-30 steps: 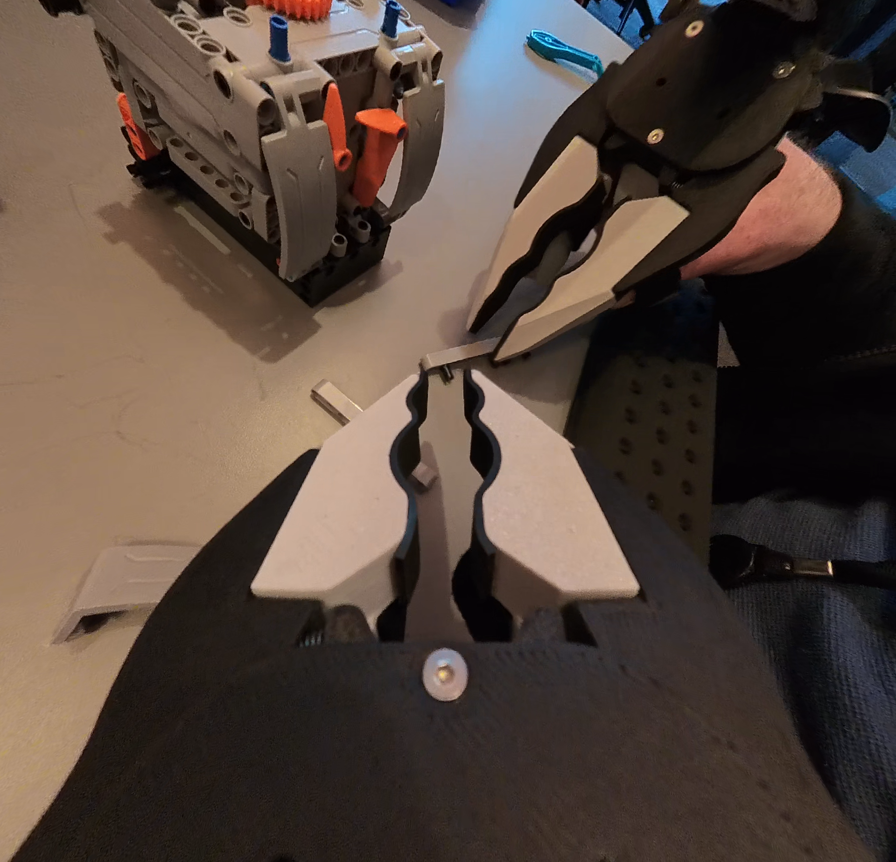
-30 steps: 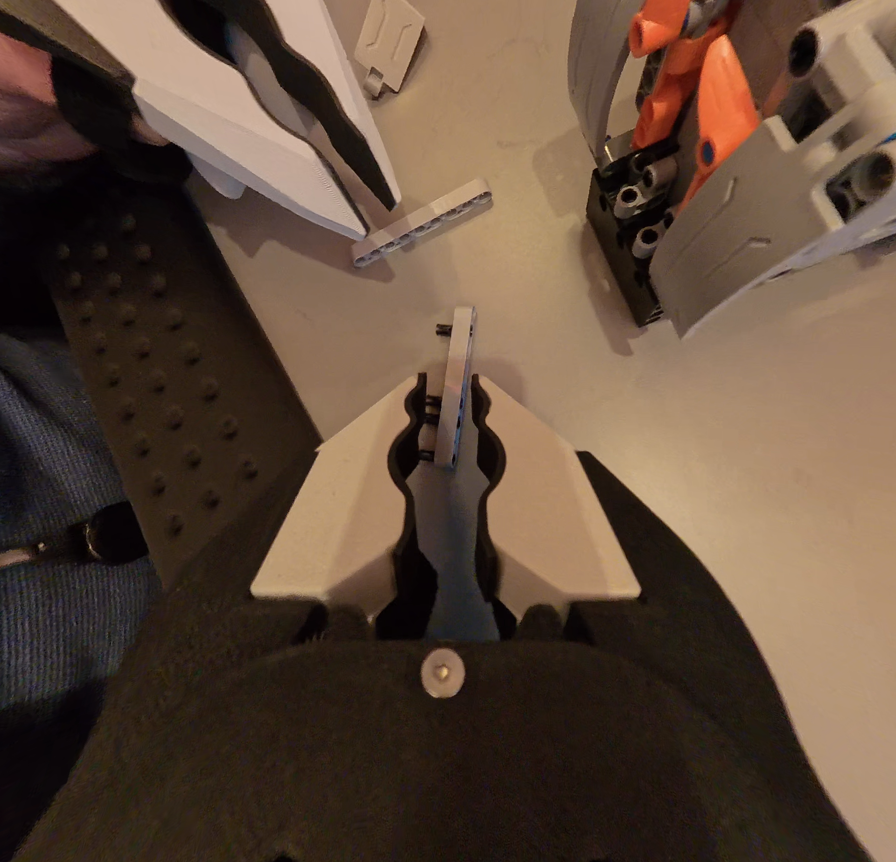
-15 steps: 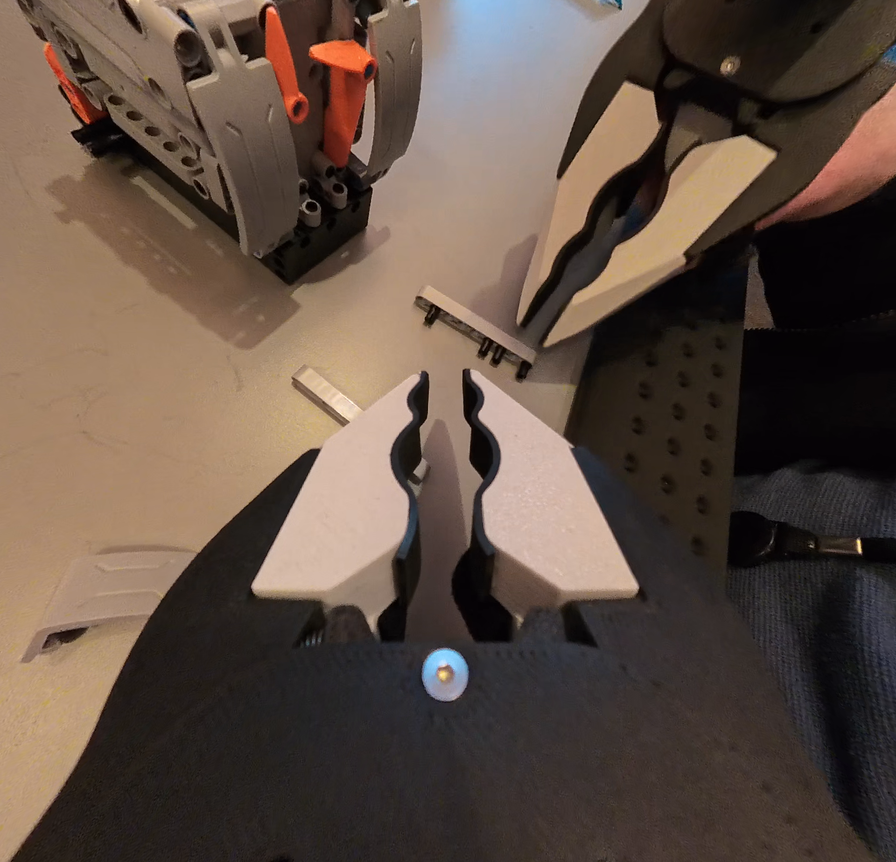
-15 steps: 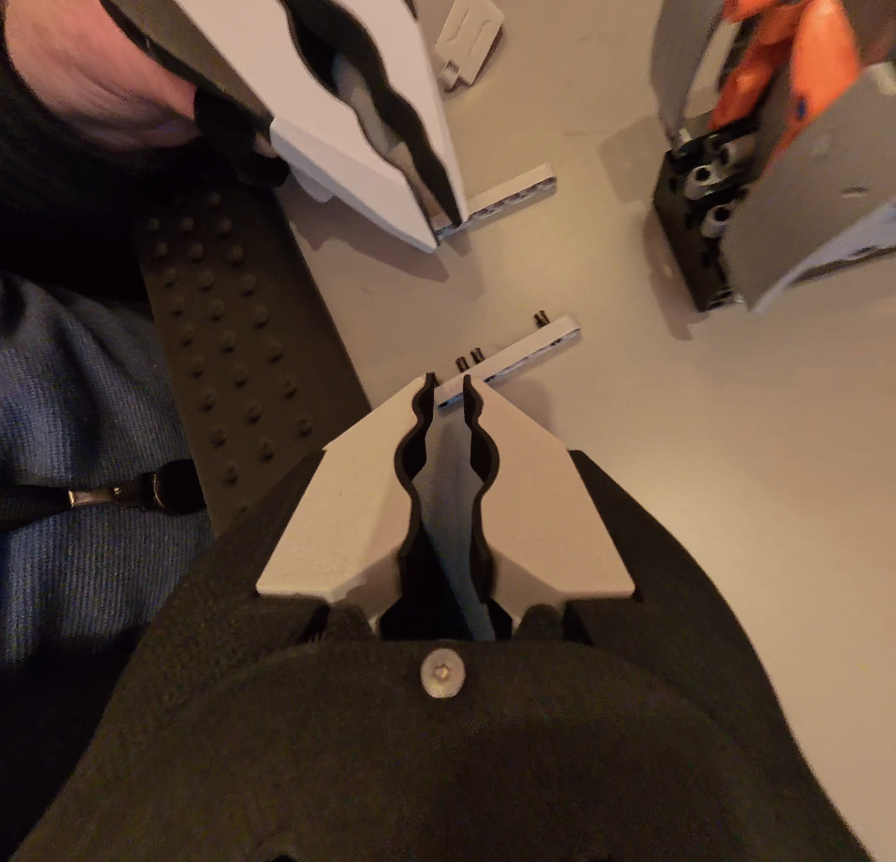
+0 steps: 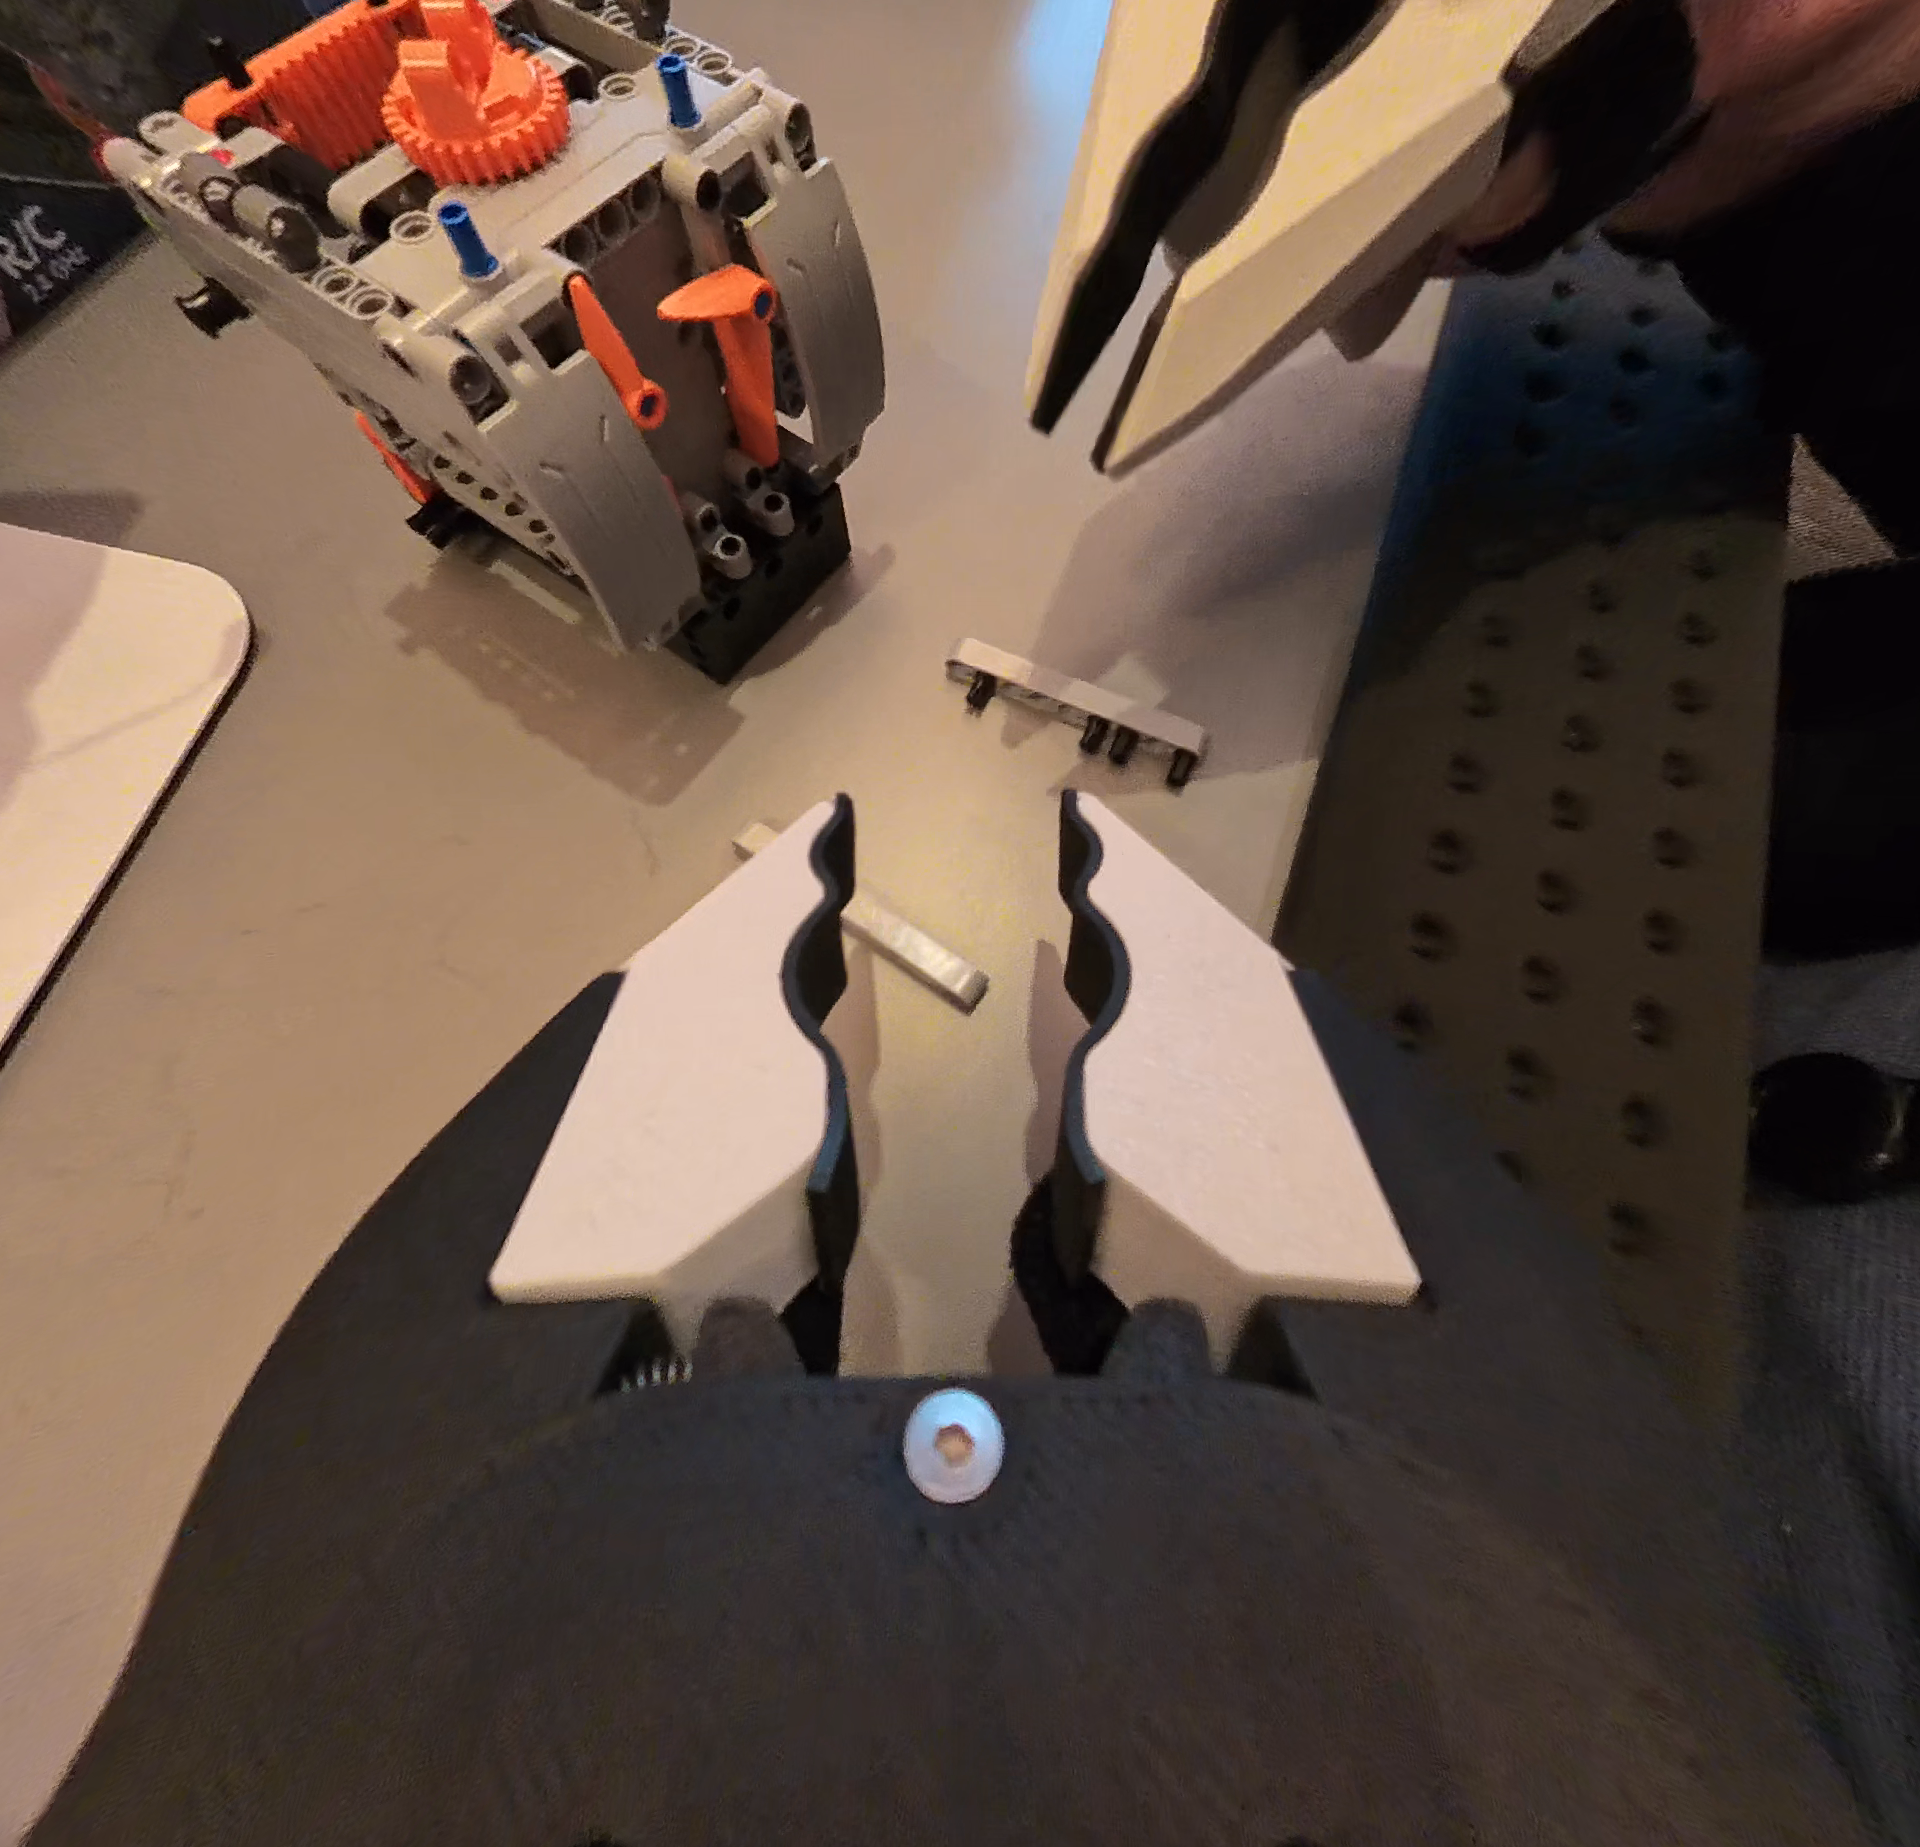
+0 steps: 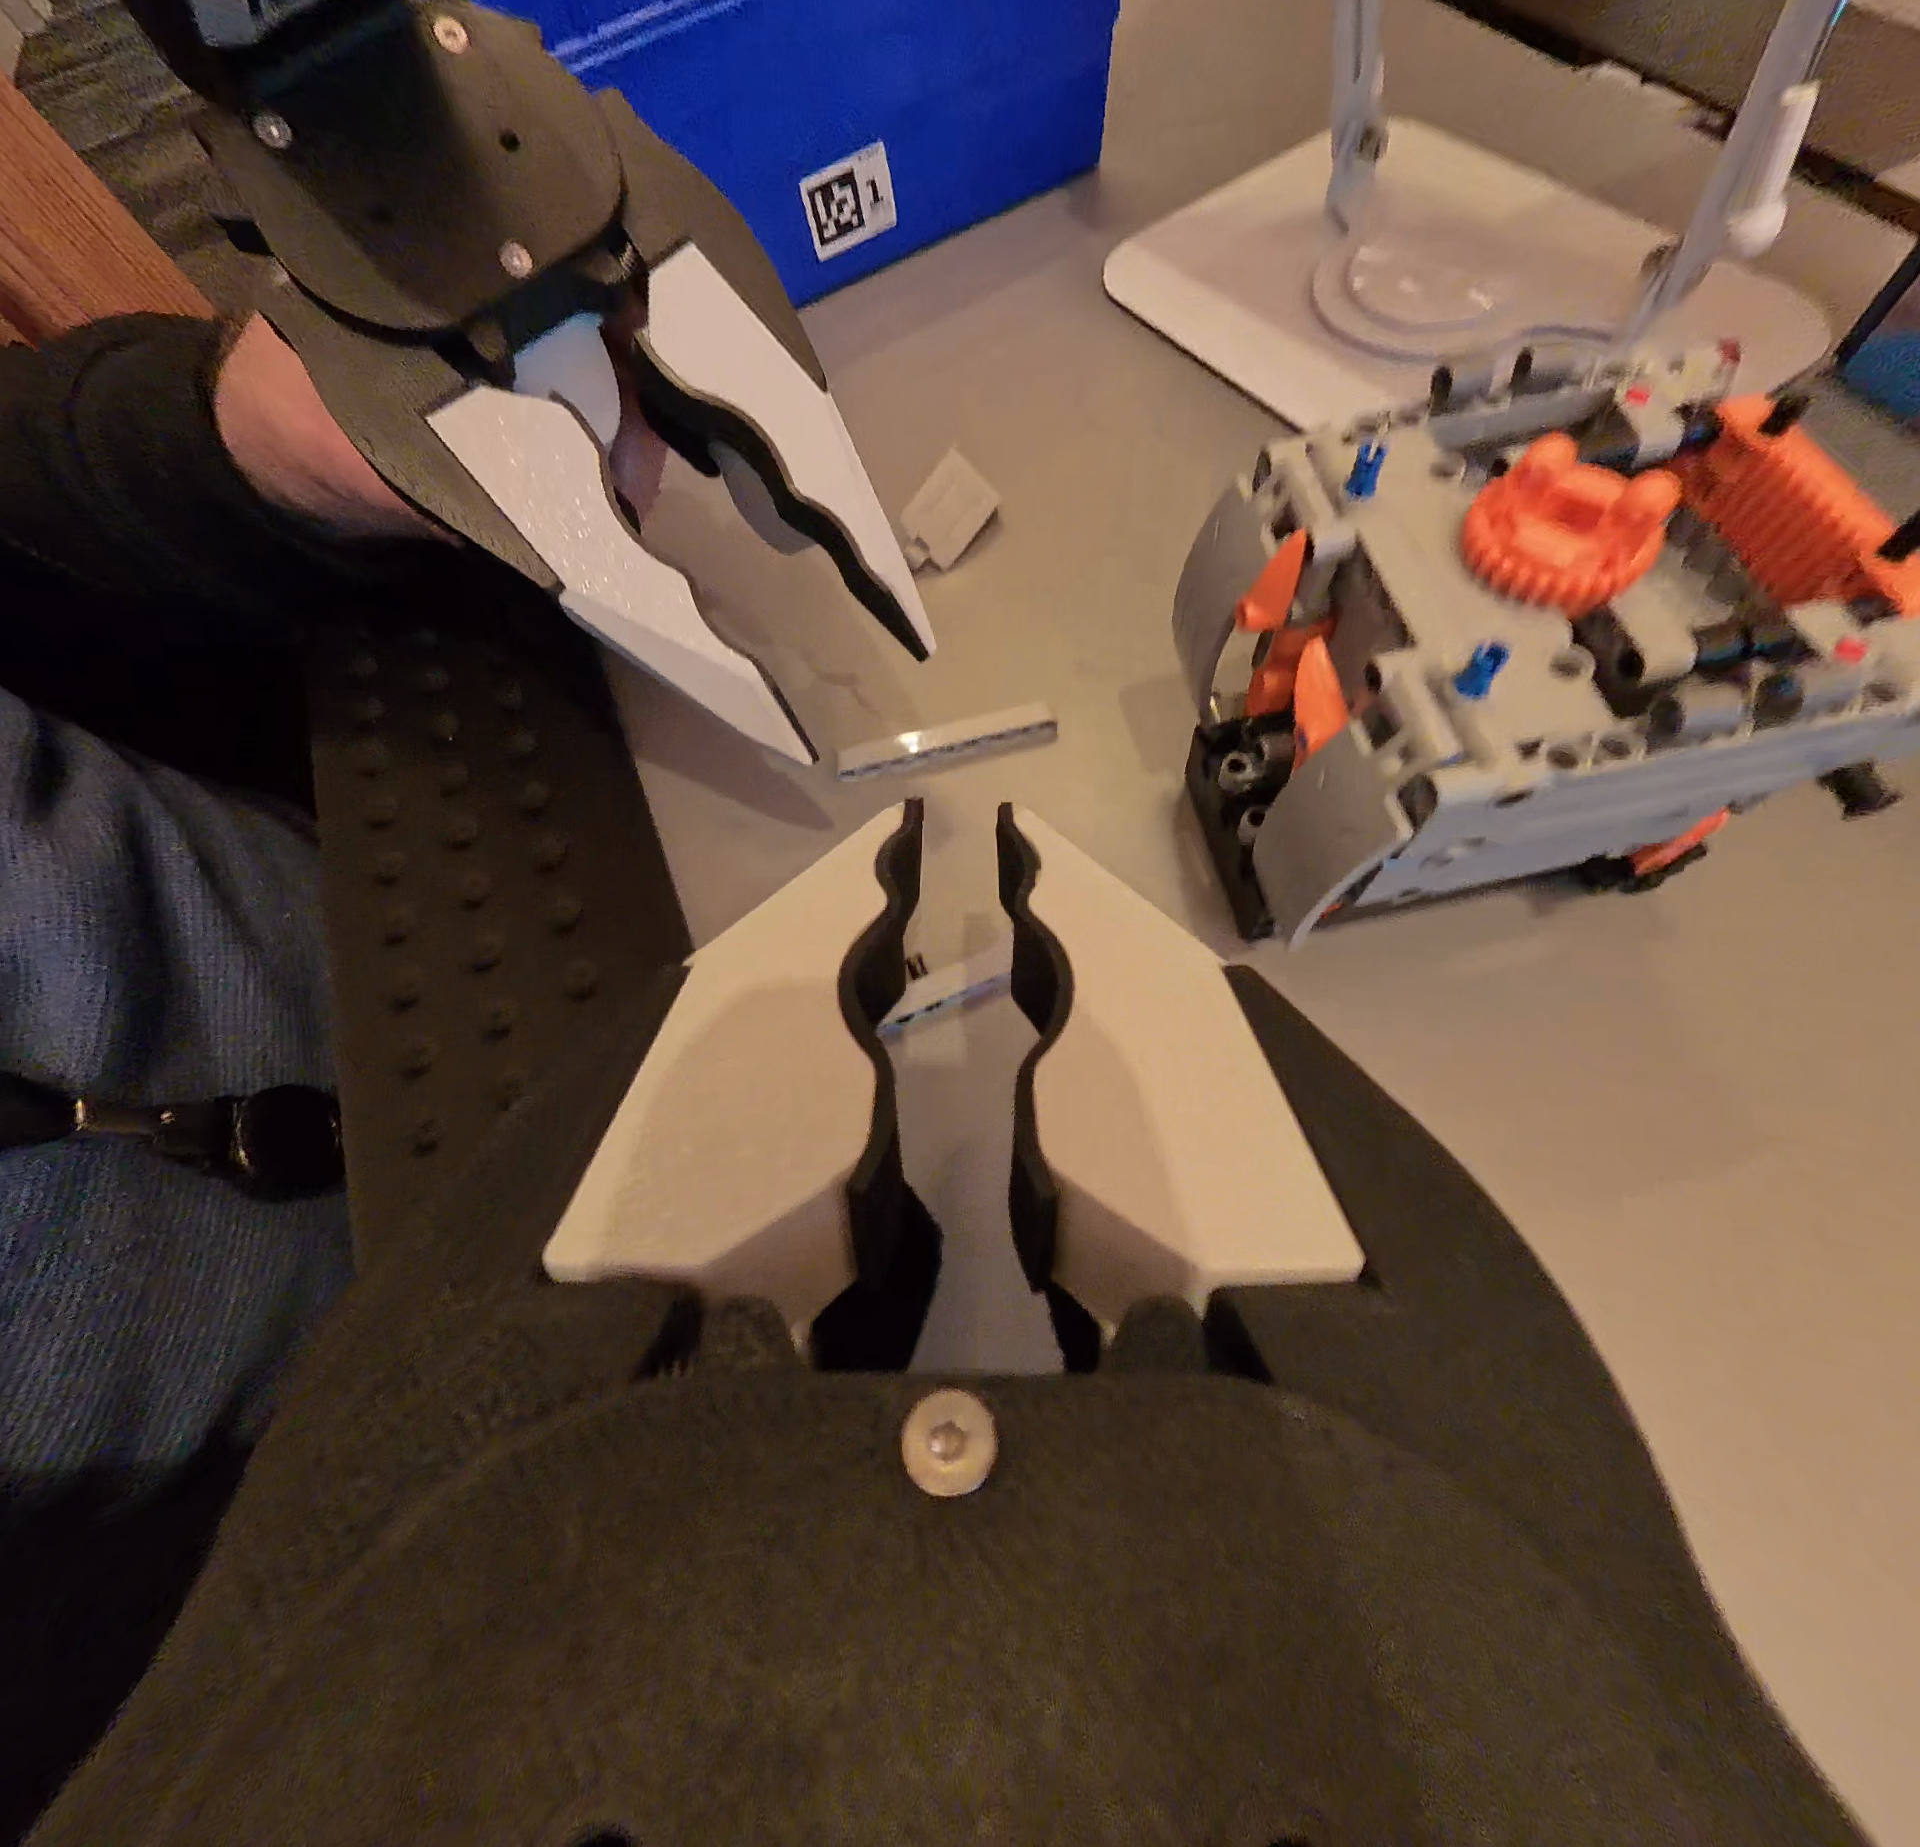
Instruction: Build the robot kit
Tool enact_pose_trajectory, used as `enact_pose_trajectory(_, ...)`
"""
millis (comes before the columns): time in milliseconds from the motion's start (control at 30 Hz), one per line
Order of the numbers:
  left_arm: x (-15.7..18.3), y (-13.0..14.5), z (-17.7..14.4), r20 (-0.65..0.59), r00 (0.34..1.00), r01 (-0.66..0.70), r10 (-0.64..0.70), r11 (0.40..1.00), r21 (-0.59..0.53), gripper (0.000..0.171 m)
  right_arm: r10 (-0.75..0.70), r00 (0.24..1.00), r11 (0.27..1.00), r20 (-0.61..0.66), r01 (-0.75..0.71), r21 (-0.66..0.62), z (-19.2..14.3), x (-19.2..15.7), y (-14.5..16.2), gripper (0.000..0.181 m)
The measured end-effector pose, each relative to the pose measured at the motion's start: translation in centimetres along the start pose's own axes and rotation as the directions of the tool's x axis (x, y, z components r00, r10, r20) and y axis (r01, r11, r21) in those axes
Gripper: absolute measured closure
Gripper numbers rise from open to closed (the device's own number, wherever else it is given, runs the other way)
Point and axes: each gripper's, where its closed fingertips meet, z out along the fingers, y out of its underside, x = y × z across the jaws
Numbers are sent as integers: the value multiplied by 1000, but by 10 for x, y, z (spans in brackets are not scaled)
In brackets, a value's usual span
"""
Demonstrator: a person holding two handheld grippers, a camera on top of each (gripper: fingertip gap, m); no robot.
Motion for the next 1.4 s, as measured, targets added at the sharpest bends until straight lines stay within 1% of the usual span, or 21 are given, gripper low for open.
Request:
enact_pose_trajectory(100,-6,4,-3,13,1000,16,-16,1000,3,135,-17,1000,999,-9,17,31,5,6,-11,169)
enact_pose_trajectory(200,-8,3,-4,5,999,36,-36,999,21,138,-21,1000,998,-12,22,66,9,11,-13,169)
enact_pose_trajectory(400,-6,-1,-5,13,1000,-1,1,999,38,149,-10,1000,997,-22,12,75,12,21,-1,170)
enact_pose_trajectory(600,0,-16,-19,38,998,-47,44,995,85,162,-34,998,999,-49,35,24,18,25,10,170)
enact_pose_trajectory(700,5,-29,-39,52,996,-82,77,991,105,163,-48,997,999,-56,49,18,19,26,13,170)
enact_pose_trajectory(800,2,-45,-72,106,989,-112,99,987,119,163,-52,997,998,-58,53,20,18,27,15,170)
enact_pose_trajectory(867,-11,-51,-103,195,972,-153,134,984,88,162,-44,998,999,-50,45,22,19,26,16,169)
enact_pose_trajectory(933,-37,-50,-144,331,928,-189,171,982,22,162,-38,998,999,-47,39,20,19,27,17,169)
enact_pose_trajectory(1000,-66,-43,-191,444,880,-171,168,985,-34,162,-34,999,999,-43,34,19,19,27,19,169)
enact_pose_trajectory(1067,-94,-32,-238,528,840,-117,127,992,-53,162,-21,999,1000,-37,22,22,19,28,19,169)
enact_pose_trajectory(1133,-116,-13,-273,569,819,-32,71,996,-79,162,-9,999,1000,-32,9,23,19,29,21,169)
enact_pose_trajectory(1167,-128,-4,-286,600,798,-6,62,996,-94,162,-4,1000,1000,-31,5,22,19,30,22,169)
enact_pose_trajectory(1233,-147,18,-303,627,777,53,57,986,-156,161,7,1000,1000,-27,-6,22,18,31,24,169)
enact_pose_trajectory(1333,-165,53,-310,613,788,125,57,960,-250,161,30,999,999,-25,-29,18,18,34,27,169)
enact_pose_trajectory(1400,-170,76,-307,576,817,176,28,939,-297,160,42,999,999,-21,-41,17,19,35,28,169)
